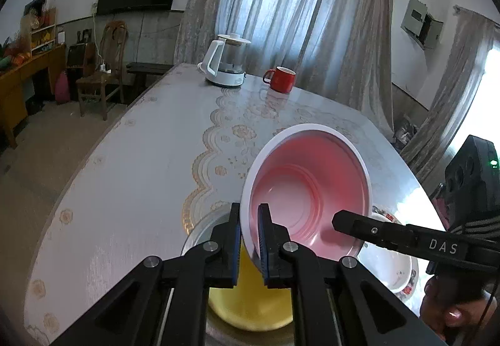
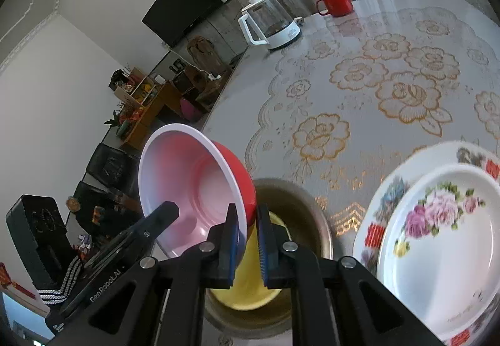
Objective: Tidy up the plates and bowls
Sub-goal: 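Lift the red bowl with the right tool and carry it over the yellow bowl, then lower the red bowl into the yellow bowl and open the right tool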
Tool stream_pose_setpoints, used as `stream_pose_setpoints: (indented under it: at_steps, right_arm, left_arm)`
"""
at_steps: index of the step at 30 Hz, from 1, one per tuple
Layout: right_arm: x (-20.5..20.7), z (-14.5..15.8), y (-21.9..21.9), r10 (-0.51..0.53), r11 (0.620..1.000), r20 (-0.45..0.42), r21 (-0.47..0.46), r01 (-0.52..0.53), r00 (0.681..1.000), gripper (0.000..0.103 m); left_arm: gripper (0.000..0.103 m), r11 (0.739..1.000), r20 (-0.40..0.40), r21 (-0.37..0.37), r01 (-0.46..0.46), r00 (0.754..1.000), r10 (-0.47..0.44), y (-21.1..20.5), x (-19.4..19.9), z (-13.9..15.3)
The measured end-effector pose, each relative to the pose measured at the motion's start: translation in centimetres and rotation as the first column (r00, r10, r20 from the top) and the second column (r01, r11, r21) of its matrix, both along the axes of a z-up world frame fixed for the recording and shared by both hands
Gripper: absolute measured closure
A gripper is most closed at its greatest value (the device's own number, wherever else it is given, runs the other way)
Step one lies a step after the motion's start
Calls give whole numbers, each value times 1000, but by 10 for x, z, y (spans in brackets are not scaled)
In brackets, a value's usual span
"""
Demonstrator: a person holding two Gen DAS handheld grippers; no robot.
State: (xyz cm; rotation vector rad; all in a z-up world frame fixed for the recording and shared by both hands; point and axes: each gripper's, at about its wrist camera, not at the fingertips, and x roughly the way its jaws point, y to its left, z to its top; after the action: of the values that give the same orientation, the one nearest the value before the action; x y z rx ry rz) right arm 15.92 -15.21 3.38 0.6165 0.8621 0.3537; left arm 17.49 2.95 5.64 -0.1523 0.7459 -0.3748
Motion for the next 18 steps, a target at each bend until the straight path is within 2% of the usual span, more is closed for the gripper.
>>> stream_pose_setpoints:
  at_steps: [18]
  right_arm:
    - [-14, -38, 18, 53, 999, -121, 3, -53, 991, 90]
  left_arm:
    - [93, 1000, -108, 1, -21, 994, 21, 11, -24, -42]
